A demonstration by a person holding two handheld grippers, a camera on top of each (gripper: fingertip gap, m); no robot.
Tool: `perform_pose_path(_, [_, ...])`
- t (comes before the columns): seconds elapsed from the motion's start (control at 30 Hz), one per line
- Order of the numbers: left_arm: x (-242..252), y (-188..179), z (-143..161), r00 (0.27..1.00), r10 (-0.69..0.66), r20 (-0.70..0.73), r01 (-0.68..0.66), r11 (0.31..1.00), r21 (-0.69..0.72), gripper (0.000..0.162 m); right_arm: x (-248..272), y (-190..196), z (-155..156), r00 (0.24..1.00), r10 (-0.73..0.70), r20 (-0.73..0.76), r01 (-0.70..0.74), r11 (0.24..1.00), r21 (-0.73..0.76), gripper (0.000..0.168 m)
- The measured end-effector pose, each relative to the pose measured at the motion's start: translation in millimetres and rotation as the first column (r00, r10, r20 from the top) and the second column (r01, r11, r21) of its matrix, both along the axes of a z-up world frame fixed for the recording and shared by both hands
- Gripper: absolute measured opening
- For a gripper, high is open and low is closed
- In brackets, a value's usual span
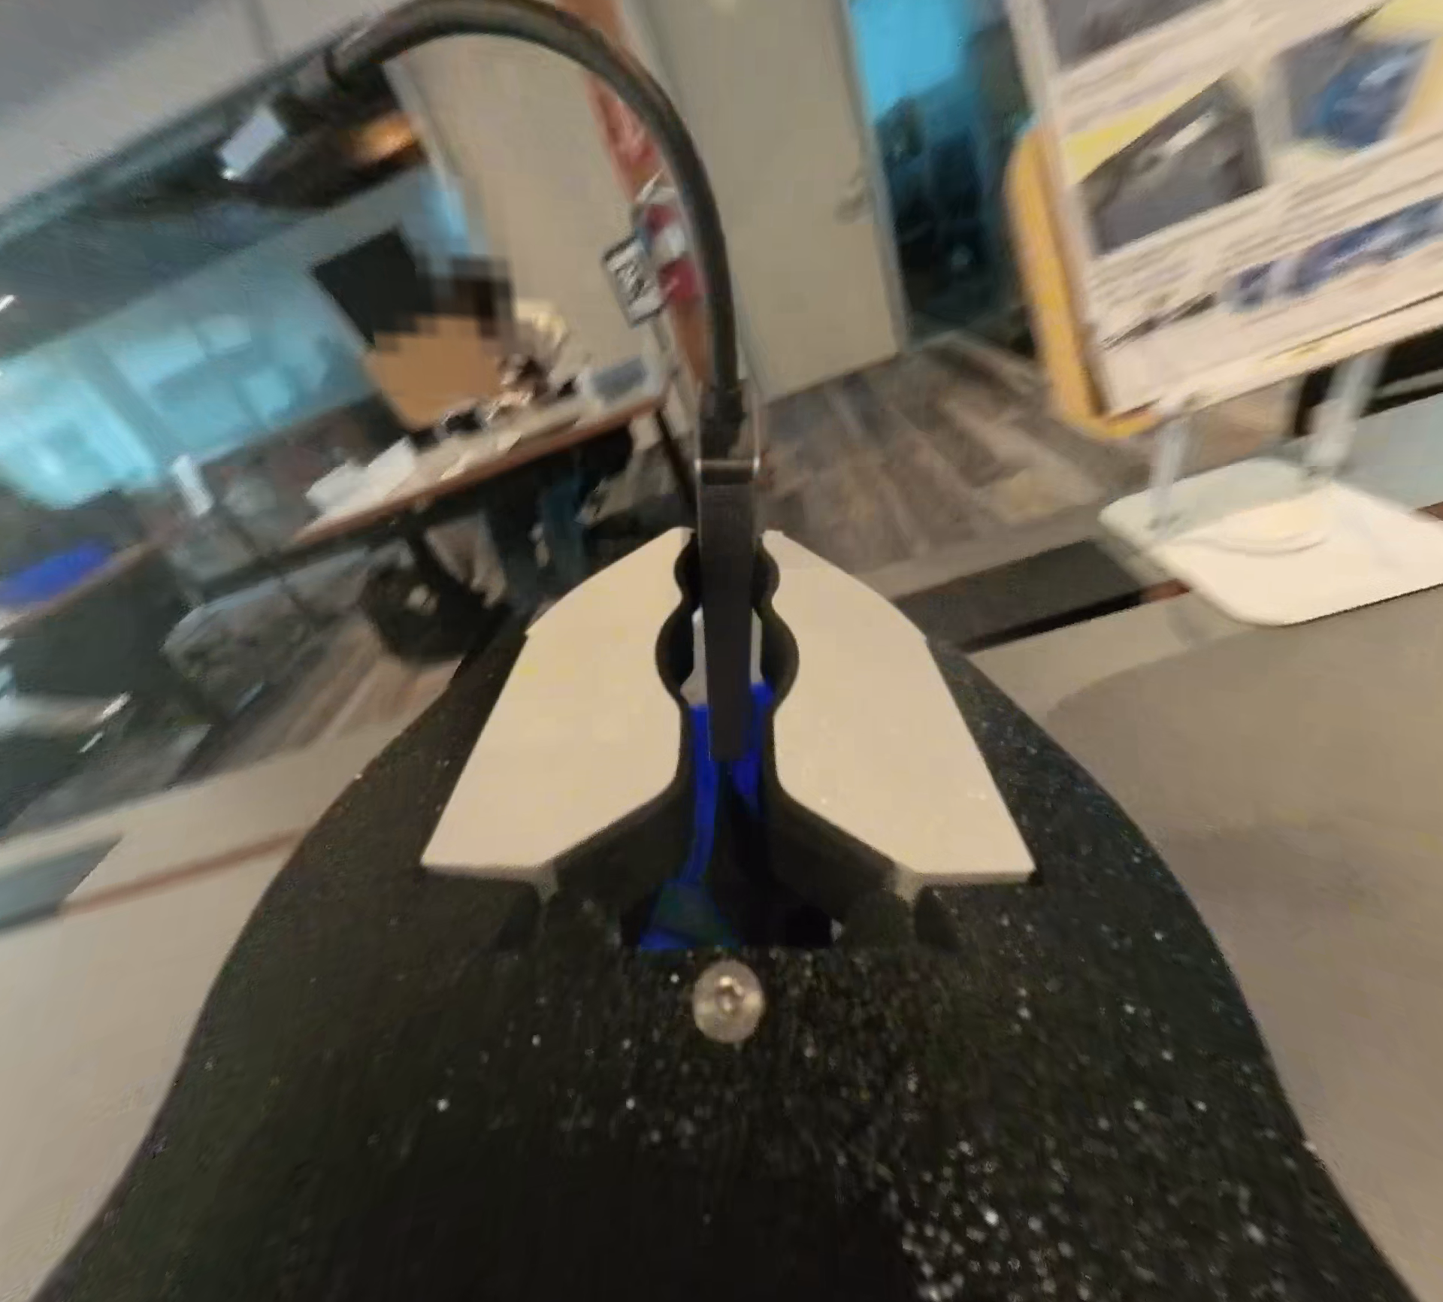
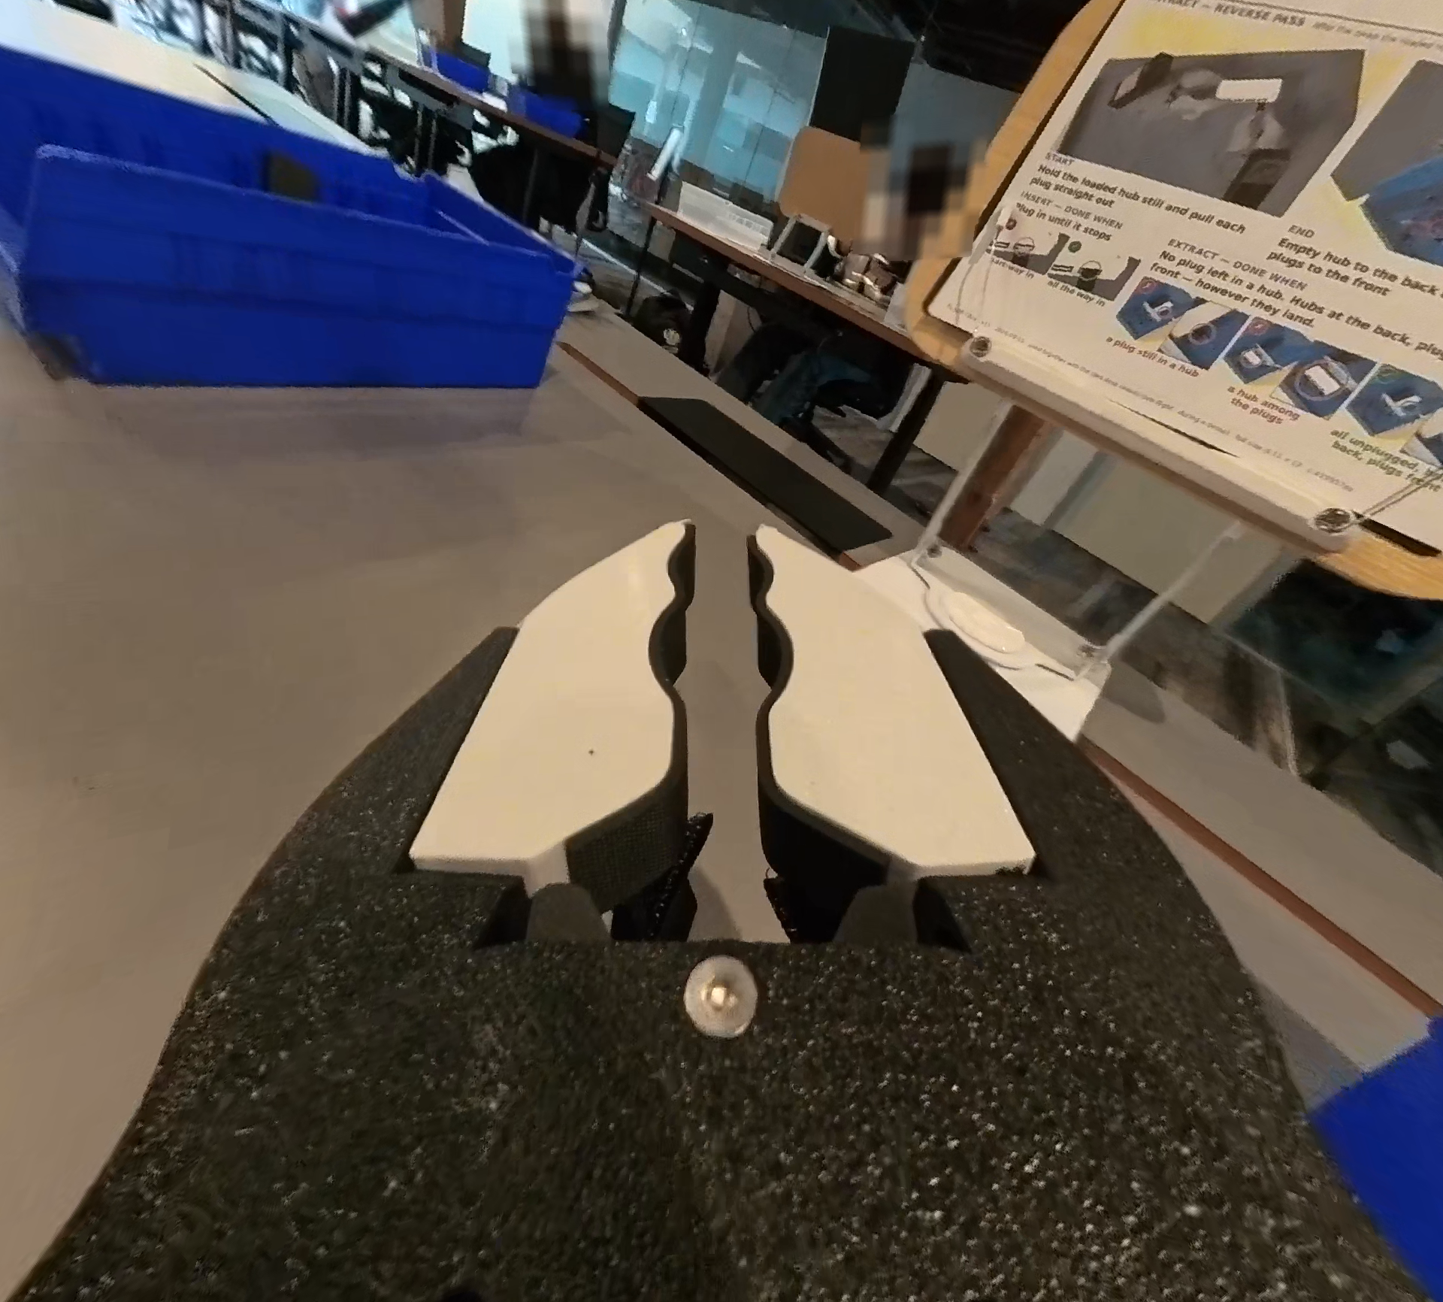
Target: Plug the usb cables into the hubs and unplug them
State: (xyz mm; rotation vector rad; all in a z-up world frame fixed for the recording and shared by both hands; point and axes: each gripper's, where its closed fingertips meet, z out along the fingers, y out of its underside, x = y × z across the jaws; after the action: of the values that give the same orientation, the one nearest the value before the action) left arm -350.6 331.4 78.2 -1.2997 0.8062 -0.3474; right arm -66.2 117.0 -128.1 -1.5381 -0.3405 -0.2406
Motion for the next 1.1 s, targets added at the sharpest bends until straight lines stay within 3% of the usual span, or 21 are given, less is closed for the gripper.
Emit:
perform_pose_path(0.1, [49.9,-51.5,12.0,0.953,-0.294,0.076,0.296,0.955,-0.012,0.011,-15.5,-7.8,11.6,0.983,0.156,-0.097,-0.152,0.987,0.047,0.014])
perform_pose_path(0.2, [102.8,-100.5,-12.1,0.837,-0.54,0.089,0.546,0.834,-0.083,0.011,-47.0,-22.7,23.5,0.875,0.428,-0.228,-0.415,0.904,0.103,0.012])
perform_pose_path(0.33, [160.0,-147.5,-67.9,0.685,-0.72,0.108,0.727,0.668,-0.161,0.011,-69.4,-35.7,33.7,0.716,0.604,-0.348,-0.589,0.792,0.163,0.017])
perform_pose_path(0.47, [193.1,-182.2,-113.4,0.53,-0.832,0.166,0.845,0.501,-0.185,0.011,-74.8,-35.6,35.0,0.658,0.627,-0.418,-0.614,0.767,0.184,0.023])
perform_pose_path(0.57, [205.4,-196.1,-138.7,0.447,-0.863,0.235,0.887,0.395,-0.24,0.011,-69.4,-29.6,34.7,0.645,0.597,-0.476,-0.584,0.788,0.197,0.033])
perform_pose_path(0.7, [208.2,-217.1,-158.2,0.317,-0.895,0.313,0.93,0.229,-0.286,0.011,-61.1,-26.9,34.4,0.571,0.594,-0.567,-0.578,0.781,0.236,0.045])
perform_pose_path(0.87, [212.0,-231.9,-179.5,0.262,-0.907,0.329,0.931,0.148,-0.334,0.011,-69.3,-25.8,29.1,0.525,0.609,-0.595,-0.617,0.754,0.227,0.049])
perform_pose_path(1.1, [211.6,-240.4,-186.5,0.234,-0.914,0.331,0.933,0.116,-0.34,0.011,-72.7,-27.9,29.3,0.566,0.617,-0.546,-0.605,0.761,0.233,0.023])
